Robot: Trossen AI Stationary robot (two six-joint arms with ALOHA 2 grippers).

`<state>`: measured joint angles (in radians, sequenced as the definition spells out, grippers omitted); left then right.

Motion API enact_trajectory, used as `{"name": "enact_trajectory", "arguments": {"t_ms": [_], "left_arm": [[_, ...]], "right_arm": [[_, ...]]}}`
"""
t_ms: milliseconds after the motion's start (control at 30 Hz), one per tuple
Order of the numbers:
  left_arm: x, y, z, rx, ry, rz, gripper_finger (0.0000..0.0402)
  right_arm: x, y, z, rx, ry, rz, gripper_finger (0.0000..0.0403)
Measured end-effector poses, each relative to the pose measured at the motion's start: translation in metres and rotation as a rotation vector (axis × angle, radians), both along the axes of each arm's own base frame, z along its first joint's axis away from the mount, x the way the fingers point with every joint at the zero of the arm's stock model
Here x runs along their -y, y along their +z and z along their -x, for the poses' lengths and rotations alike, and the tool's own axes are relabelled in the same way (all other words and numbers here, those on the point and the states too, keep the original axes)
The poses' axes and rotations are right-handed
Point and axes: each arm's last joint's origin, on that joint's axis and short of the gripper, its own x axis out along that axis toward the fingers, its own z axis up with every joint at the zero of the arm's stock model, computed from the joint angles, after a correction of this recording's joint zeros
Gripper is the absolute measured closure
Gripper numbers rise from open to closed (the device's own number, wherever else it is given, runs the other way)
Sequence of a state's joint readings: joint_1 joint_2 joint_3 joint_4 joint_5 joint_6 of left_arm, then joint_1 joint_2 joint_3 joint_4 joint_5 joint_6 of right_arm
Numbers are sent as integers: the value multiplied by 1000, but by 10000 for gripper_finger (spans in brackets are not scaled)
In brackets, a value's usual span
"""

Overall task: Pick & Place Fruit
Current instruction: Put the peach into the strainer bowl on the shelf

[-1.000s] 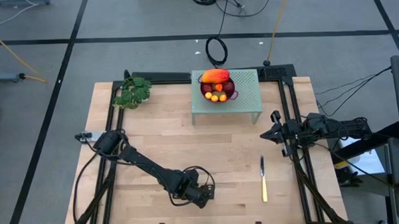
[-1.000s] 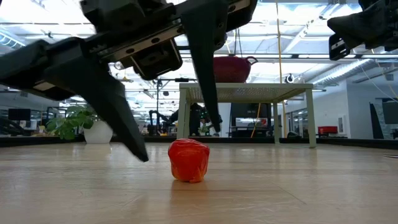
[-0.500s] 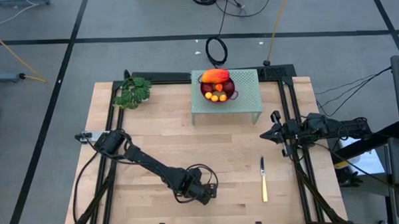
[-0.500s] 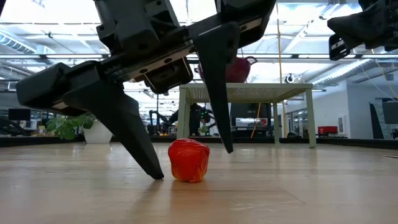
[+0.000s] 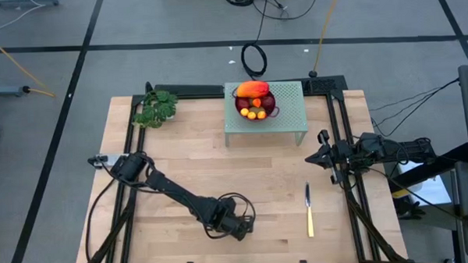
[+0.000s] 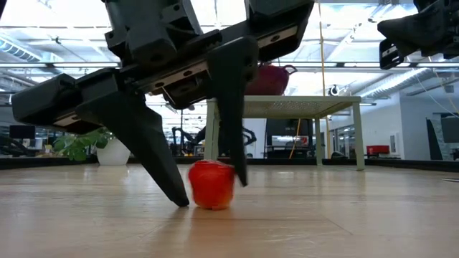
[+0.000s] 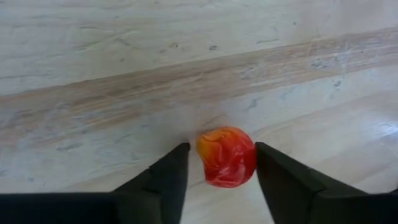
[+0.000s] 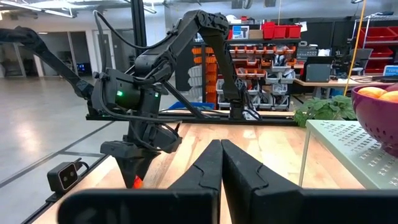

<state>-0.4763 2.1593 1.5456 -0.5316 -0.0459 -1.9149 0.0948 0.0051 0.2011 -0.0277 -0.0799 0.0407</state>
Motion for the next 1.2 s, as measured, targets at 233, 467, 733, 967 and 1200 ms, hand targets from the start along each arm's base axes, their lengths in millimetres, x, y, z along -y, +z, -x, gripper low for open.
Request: {"name": "enact_trajectory", "arguments": {"t_ms": [233,467,733,967,1200], "left_arm": [[0,-1,0,6,-21,-16,290],[0,0,-2,41,-12,-45,312],[-4,9,-23,279,19,-78,313],[-32,26,-52,528,-7,-187,314],[-77,64,-72,755,-54,-325,314]], "right_arm": [[0,0,0,0,0,0,403],[0,0,0,0,0,0,403],[0,0,0,0,0,1,403],[0,0,0,1,0,0,403],[0,0,0,0,0,0,403]]}}
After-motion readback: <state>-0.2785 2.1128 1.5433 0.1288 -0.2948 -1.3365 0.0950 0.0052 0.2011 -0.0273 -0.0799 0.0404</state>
